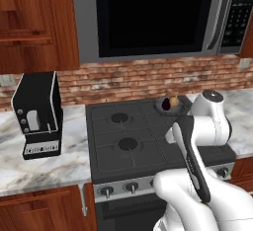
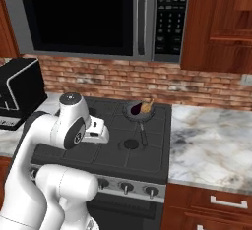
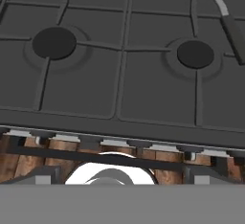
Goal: Put the onion and eggplant in the pan. Then turn on the rear right burner and set the heat to medium.
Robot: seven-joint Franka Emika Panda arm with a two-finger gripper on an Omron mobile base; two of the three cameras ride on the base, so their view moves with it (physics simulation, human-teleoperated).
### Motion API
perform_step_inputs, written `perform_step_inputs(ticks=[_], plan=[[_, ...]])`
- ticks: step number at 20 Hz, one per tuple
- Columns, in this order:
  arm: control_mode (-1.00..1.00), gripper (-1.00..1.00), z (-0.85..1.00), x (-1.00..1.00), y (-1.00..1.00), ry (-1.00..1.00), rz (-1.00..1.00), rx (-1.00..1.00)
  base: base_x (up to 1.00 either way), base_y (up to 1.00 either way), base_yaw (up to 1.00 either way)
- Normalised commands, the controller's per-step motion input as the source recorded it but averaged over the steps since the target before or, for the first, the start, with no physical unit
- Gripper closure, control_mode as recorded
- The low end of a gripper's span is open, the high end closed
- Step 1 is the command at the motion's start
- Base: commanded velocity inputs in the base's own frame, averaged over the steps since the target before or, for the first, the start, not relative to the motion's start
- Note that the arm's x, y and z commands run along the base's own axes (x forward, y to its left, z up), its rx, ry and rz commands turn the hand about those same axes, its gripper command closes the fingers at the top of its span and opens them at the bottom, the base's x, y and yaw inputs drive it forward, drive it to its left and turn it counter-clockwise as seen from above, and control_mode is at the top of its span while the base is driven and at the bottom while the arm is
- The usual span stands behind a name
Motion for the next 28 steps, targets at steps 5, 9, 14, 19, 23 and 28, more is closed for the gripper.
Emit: perform_step_inputs(ticks=[5, 9, 14, 19, 23, 28], plan=[[1.00, -1.00, 0.00, 0.00, 0.00, 0.00, 0.00, 0.00, 0.00, 0.51, 0.00], [1.00, -1.00, 0.00, 0.00, 0.00, 0.00, 0.00, 0.00, 0.00, 0.45, 0.00], [1.00, -1.00, 0.00, 0.00, 0.00, 0.00, 0.00, 0.00, 0.05, 0.04, 0.00], [1.00, -1.00, 0.00, 0.00, 0.00, 0.00, 0.00, 0.00, 0.00, 0.00, 0.00], [1.00, -1.00, 0.00, 0.00, 0.00, 0.00, 0.00, 0.00, 0.00, 0.00, 0.00], [1.00, -1.00, 0.00, 0.00, 0.00, 0.00, 0.00, 0.00, 0.00, 0.00, 0.00]])
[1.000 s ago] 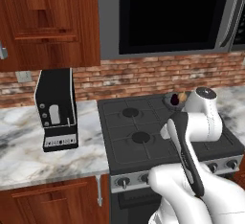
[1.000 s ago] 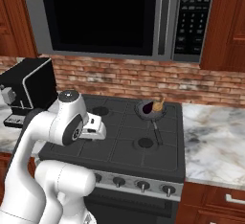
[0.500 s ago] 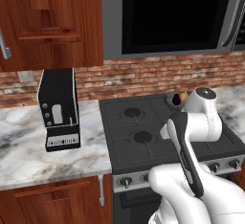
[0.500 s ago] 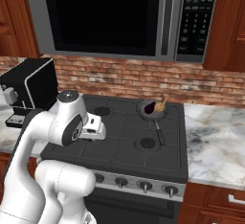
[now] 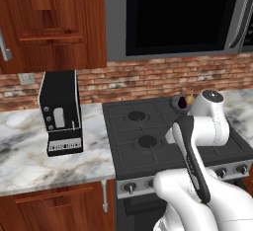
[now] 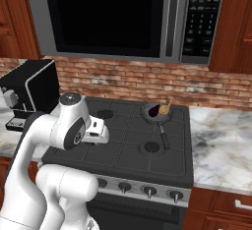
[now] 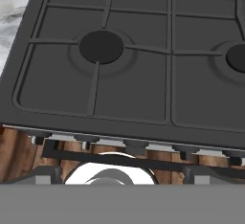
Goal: Put the onion and eggplant in the pan. Then turn on the rear right burner and set the heat to medium.
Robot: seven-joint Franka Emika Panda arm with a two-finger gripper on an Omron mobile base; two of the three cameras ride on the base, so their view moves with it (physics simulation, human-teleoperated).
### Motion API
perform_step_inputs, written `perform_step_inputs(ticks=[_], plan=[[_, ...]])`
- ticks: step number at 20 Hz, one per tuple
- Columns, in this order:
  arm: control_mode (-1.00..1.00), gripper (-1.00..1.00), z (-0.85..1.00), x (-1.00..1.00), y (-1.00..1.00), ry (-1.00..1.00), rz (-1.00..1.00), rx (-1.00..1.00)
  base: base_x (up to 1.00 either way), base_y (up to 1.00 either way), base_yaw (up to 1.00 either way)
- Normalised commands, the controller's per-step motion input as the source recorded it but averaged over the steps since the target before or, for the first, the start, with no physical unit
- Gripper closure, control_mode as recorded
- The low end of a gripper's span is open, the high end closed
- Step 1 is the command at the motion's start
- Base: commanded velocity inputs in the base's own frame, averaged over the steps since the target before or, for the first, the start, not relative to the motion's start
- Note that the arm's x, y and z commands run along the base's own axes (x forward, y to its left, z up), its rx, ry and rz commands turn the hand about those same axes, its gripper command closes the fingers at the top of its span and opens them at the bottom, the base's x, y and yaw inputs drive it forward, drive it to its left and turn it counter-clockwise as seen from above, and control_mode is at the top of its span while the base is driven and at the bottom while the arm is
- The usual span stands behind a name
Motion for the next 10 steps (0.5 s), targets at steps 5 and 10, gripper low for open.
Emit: perform_step_inputs(ticks=[5, 10], plan=[[-1.00, -1.00, 0.00, 0.00, 0.00, 0.02, 0.00, 0.00, 0.00, 0.00, 0.00], [-1.00, -1.00, 0.00, 0.00, -0.48, 0.11, 0.00, 0.05, 0.00, 0.00, 0.00]])
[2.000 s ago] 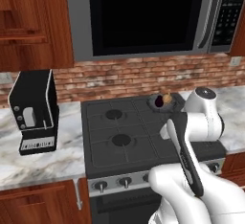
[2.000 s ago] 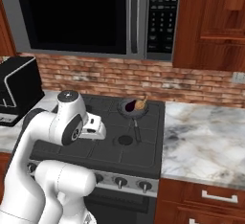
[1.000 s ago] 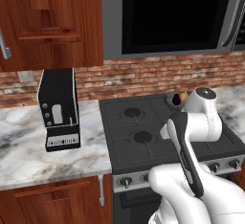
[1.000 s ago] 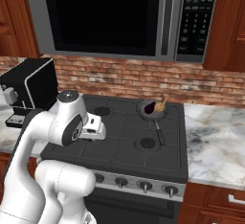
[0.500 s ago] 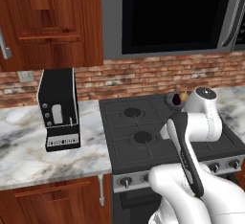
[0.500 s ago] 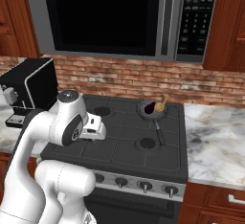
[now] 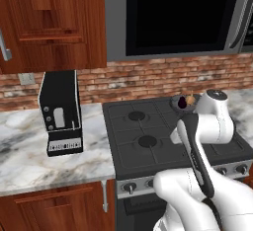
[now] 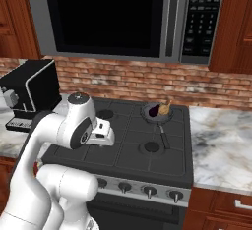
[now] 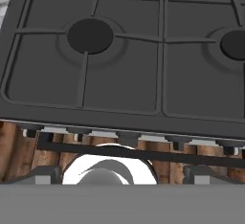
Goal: Put the onion and eggplant in the pan. Then turn on the rear right burner and set the heat to medium.
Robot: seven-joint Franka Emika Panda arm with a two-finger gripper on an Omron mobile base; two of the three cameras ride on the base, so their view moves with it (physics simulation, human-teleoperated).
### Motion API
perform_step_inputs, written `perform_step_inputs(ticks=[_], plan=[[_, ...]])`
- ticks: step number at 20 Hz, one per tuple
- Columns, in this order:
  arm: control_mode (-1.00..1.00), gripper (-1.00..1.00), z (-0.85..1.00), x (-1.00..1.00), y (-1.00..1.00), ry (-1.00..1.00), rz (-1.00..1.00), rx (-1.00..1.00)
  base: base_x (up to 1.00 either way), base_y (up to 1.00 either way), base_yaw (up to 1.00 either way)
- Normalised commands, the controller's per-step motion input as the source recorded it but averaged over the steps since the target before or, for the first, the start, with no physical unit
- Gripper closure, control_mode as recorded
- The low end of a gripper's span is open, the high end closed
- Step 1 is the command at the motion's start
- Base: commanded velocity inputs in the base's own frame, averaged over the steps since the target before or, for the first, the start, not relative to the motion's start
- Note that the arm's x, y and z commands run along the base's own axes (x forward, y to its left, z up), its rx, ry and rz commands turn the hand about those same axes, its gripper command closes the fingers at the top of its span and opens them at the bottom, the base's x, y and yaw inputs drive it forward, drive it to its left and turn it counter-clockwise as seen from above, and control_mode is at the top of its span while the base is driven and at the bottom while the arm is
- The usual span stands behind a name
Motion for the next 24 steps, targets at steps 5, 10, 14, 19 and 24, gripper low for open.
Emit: perform_step_inputs(ticks=[5, 10, 14, 19, 24], plan=[[-1.00, -1.00, 0.00, 0.10, -0.69, 0.05, 0.00, 0.05, 0.00, 0.00, 0.00], [-1.00, -1.00, 0.00, 0.05, -0.70, -0.01, 0.00, 0.02, 0.00, 0.00, 0.00], [-1.00, -1.00, -0.17, -0.23, -0.71, -0.12, -0.07, 0.03, 0.00, 0.00, 0.00], [-1.00, -1.00, -0.52, -0.10, -0.80, -0.16, -0.07, 0.00, 0.00, 0.00, 0.00], [-1.00, -1.00, -0.47, -0.17, -0.47, -0.27, -0.05, 0.00, 0.00, 0.00, 0.00]])
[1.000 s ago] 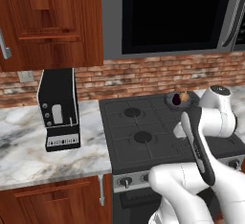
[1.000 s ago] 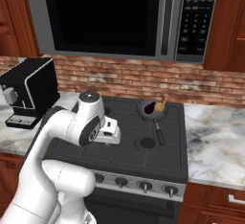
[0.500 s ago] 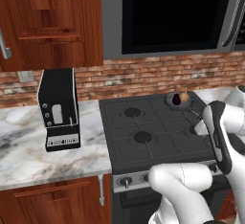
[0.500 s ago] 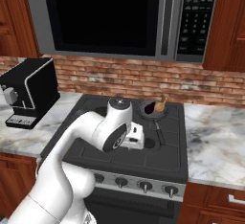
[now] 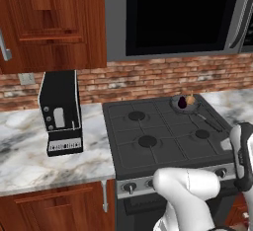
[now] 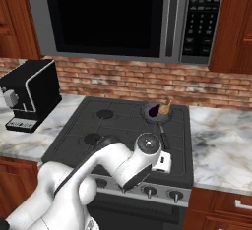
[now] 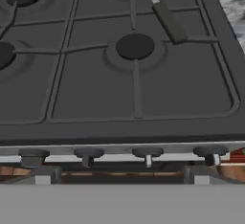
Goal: Put the onion and eggplant in the pan. Then turn on the rear right burner and set the heat to medium.
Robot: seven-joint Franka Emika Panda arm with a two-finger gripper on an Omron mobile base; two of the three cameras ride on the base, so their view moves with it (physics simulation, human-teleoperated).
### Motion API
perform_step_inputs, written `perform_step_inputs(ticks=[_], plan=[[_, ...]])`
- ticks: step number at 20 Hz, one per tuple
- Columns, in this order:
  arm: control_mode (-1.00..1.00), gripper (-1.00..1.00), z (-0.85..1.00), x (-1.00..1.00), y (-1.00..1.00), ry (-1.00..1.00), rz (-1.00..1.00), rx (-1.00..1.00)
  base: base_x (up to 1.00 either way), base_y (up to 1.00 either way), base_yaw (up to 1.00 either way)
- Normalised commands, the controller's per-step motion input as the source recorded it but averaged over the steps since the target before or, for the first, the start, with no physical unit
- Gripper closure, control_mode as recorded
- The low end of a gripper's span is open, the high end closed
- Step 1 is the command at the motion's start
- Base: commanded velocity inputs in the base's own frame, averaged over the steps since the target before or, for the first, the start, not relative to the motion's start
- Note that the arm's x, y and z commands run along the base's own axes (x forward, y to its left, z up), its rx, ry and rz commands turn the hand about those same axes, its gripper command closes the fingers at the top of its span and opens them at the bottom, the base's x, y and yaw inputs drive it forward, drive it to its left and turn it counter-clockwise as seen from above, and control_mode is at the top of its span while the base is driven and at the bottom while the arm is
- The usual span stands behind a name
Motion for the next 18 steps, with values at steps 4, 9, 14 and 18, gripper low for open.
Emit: perform_step_inputs(ticks=[4, 9, 14, 18], plan=[[-1.00, -1.00, -0.38, -0.21, -0.04, -0.47, -0.04, 0.00, 0.00, 0.00, 0.00], [-1.00, -1.00, -0.09, -0.28, 0.00, -0.54, -0.01, 0.00, 0.00, 0.00, 0.00], [-1.00, -1.00, 0.00, -0.50, -0.03, -0.47, 0.00, 0.02, 0.00, 0.00, 0.00], [-1.00, -1.00, 0.00, -0.46, 0.00, -0.47, 0.00, 0.00, 0.00, 0.00, 0.00]])
